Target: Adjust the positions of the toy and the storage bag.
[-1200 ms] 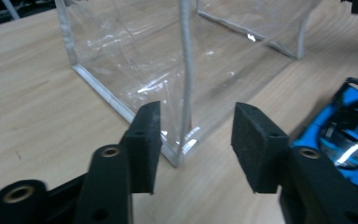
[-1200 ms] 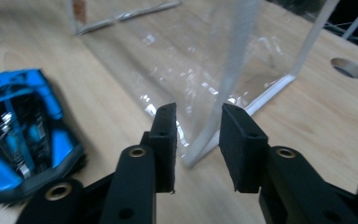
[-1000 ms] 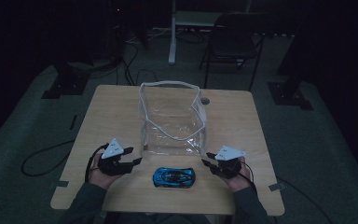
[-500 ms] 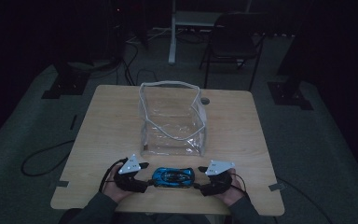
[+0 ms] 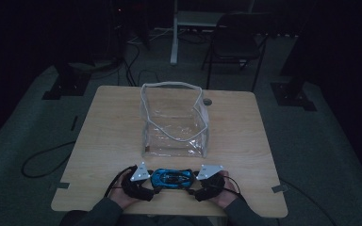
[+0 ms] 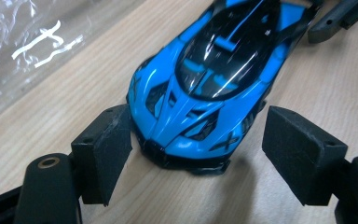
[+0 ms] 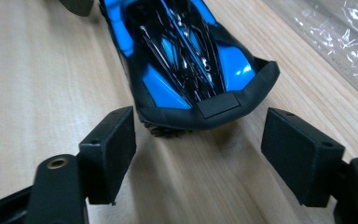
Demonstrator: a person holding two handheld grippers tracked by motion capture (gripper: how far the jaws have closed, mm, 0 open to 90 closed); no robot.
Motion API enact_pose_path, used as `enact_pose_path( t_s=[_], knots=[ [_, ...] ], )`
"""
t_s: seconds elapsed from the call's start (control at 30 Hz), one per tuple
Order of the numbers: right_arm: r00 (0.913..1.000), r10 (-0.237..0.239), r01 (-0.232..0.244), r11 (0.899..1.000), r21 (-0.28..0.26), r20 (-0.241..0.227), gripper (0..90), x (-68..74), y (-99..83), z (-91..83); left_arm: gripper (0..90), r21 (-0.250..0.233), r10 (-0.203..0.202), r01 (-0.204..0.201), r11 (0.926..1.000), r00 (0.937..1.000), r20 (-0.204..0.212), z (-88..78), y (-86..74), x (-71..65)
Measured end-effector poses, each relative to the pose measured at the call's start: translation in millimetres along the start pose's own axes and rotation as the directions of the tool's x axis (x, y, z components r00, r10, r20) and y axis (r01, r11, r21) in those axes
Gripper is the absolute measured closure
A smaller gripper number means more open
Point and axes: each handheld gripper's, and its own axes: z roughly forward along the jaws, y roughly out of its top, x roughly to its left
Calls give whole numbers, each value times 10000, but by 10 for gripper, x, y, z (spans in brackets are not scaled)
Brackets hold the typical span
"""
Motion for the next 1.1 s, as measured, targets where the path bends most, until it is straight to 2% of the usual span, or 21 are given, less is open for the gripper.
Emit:
enact_pose_path(
  t_s=[0.07, 0.17, 0.5, 0.6, 0.83, 1.1],
  knots=[
    [10000, -32, 32, 9999, 114, -22, 304, -4, 6, 30, 243, 239, 135, -130, 9996, 9997, -223, 38, -7, 0],
    [9998, -177, 178, 9998, 39, -104, 344, -4, 27, 49, 267, 274, 169, -162, 9995, 9996, -239, 36, 1, 21],
    [9998, -167, 166, 9999, 25, 125, 364, -96, 101, 115, 280, 336, -38, 53, 9994, 9990, -437, 84, 62, 157],
    [9998, -113, 113, 9999, 12, 141, 371, -129, 103, 120, 280, 267, -162, 171, 9995, 9994, -320, 83, 64, 178],
    [9998, -102, 102, 9999, 7, 182, 368, -143, 79, 97, 278, -788, -158, 145, 9968, 9997, -166, -61, 99, 198],
    [9997, -131, 131, 9999, -5, 203, 362, -144, 76, 97, 279, -1021, -540, 487, 9936, 9973, -491, -108, 94, 309]
  ],
)
